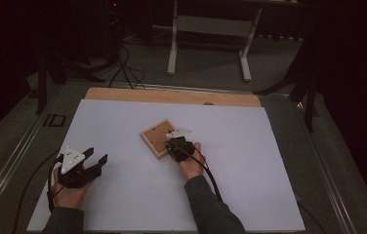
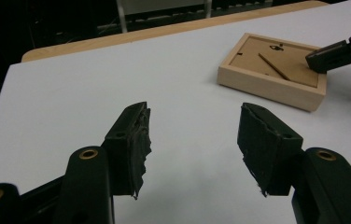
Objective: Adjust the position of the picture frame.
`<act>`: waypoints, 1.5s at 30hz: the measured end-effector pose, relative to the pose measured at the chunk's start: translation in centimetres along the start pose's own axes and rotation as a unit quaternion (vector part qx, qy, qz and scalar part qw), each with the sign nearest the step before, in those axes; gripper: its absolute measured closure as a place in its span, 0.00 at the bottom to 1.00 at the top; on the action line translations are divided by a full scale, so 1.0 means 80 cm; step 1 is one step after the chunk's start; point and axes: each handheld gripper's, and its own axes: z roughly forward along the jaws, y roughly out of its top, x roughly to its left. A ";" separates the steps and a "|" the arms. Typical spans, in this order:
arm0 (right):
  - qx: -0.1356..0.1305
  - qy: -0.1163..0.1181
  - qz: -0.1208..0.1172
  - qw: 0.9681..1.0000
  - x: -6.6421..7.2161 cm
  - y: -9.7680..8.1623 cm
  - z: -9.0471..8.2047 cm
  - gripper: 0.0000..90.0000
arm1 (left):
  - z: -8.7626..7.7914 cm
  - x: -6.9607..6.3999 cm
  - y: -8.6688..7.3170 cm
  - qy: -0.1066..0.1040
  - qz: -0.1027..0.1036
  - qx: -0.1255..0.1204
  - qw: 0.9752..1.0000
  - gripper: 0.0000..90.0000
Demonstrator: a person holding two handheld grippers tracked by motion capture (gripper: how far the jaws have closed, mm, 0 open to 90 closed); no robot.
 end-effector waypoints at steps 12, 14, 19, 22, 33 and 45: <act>0.004 0.026 -0.031 0.999 0.033 -0.014 -0.020 1.00 | 0.009 -0.014 0.001 -0.029 -0.003 0.004 1.000 0.48; 0.003 0.028 -0.039 0.999 0.039 -0.016 -0.023 1.00 | 0.011 -0.017 0.001 -0.030 0.004 0.007 1.000 0.48; -0.002 0.034 -0.056 0.998 0.052 -0.022 -0.029 1.00 | 0.014 -0.021 0.001 -0.032 0.007 0.010 0.999 0.48; -0.003 0.038 -0.056 0.998 0.057 -0.024 -0.032 1.00 | 0.017 -0.024 0.000 -0.035 0.011 0.014 0.999 0.48; -0.010 0.044 -0.072 0.996 0.051 -0.022 -0.040 1.00 | 0.035 -0.045 0.004 -0.049 0.032 0.025 0.998 0.50; -0.021 -0.008 -0.030 0.999 -0.007 -0.023 -0.050 1.00 | 0.060 -0.053 0.007 -0.057 0.021 0.040 0.997 0.57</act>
